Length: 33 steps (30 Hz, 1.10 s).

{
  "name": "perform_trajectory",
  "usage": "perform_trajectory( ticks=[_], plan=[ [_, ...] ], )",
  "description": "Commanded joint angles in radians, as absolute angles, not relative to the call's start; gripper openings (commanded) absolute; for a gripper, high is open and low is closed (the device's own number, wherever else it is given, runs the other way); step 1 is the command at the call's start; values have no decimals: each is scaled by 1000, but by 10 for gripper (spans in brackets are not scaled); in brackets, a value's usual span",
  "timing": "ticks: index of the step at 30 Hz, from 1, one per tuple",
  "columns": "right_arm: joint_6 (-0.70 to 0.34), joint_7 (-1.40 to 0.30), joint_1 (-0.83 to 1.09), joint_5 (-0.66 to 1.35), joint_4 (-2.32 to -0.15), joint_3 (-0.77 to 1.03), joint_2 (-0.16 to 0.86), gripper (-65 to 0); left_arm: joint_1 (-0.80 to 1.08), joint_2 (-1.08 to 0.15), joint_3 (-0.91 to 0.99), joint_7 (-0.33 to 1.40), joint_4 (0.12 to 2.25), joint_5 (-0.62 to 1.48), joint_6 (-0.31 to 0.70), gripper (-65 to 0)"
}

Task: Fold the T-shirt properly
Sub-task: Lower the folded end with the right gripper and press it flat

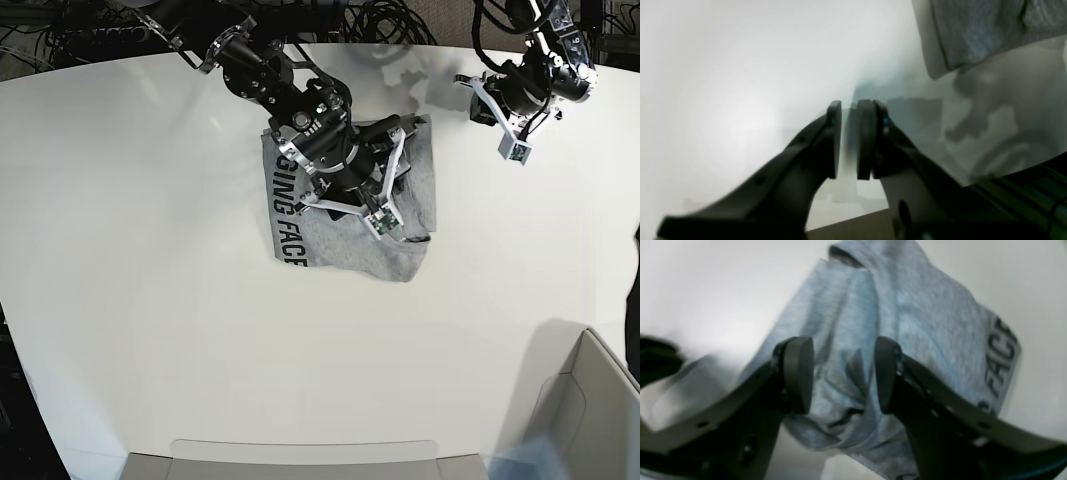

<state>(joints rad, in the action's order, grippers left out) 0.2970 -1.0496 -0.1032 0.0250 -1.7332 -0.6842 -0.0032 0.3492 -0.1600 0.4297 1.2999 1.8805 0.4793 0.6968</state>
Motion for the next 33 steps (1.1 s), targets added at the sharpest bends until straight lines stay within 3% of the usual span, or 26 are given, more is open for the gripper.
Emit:
perform_trajectory(
  ticks=[1,6,11,18,23,26,33],
  plan=[
    [311,-1035,-130,25,-1718,-696,-15,-358,349,-168,432,1287,1897,489,698,-565],
    [355,-1035,-193,28,-1577,-811,-39,-358,351,-168,433,1287,1897,489,698,-565],
    [361,-1035,-193,27,-1537,-816,-77,-376,351,-168,433,1287,1897,489,698,-565],
    [361,-1035,-213,28,-1500,-812,-108,-650,351,-168,441,1287,1897,489,698,-565],
    [361,-1021,-254,35,-1377,-812,-157,-650,351,-168,441,1287,1897,489,698,-565],
    [361,-934,-251,36,-1380,-812,-157,-650,351,-166,437,1287,1897,489,698,-565],
    [363,-924,-259,36,-1383,-812,-157,-650,351,-166,440,1287,1897,489,698,-565]
  ],
)
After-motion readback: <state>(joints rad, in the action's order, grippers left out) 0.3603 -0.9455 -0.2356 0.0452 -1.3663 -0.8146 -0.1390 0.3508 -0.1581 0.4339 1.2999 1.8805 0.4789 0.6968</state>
